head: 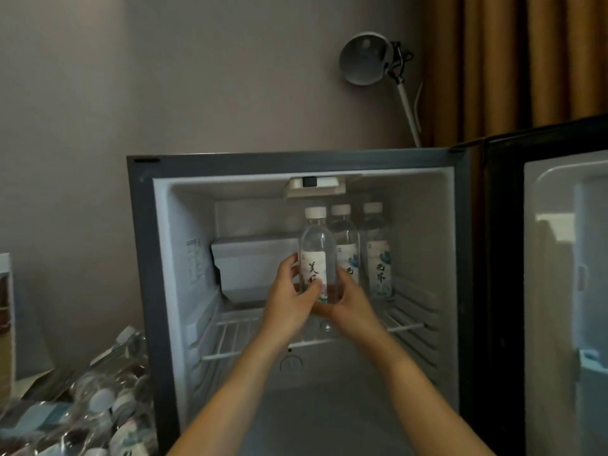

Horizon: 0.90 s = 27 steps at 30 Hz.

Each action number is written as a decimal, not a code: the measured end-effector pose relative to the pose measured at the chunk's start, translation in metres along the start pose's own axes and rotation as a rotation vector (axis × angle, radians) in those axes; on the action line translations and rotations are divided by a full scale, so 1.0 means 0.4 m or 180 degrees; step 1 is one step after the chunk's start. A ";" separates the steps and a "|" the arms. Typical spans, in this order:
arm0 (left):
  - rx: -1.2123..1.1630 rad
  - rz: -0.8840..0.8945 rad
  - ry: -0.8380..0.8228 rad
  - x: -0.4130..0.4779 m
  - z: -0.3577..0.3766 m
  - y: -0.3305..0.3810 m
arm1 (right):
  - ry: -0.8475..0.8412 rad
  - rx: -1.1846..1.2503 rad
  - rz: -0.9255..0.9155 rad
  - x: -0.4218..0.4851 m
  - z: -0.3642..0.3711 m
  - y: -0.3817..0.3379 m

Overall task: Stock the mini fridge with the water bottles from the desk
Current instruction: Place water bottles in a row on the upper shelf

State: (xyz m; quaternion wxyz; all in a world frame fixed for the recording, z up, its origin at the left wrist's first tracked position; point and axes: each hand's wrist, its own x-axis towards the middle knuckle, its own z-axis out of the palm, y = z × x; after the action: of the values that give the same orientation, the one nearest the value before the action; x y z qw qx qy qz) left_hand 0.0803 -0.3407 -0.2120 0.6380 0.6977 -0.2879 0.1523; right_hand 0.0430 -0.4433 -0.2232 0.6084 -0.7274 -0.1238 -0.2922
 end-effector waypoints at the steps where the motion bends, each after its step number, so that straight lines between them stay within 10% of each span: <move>1: 0.0026 -0.0030 0.0021 0.004 0.002 -0.005 | -0.0005 -0.0086 0.0019 0.005 -0.003 0.004; 12: 0.0560 -0.0525 0.0089 0.045 -0.003 -0.059 | 0.0806 -0.1743 0.0144 0.024 -0.004 0.076; 27: 0.1738 -0.0787 0.0059 0.073 0.037 -0.047 | 0.0627 -0.1452 0.0186 0.018 -0.011 0.048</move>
State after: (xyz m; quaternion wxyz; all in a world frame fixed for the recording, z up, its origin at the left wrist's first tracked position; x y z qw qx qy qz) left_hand 0.1121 -0.3609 -0.2124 0.4431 0.8718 -0.1433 0.1515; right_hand 0.0577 -0.4530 -0.2342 0.4458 -0.8172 0.0264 -0.3643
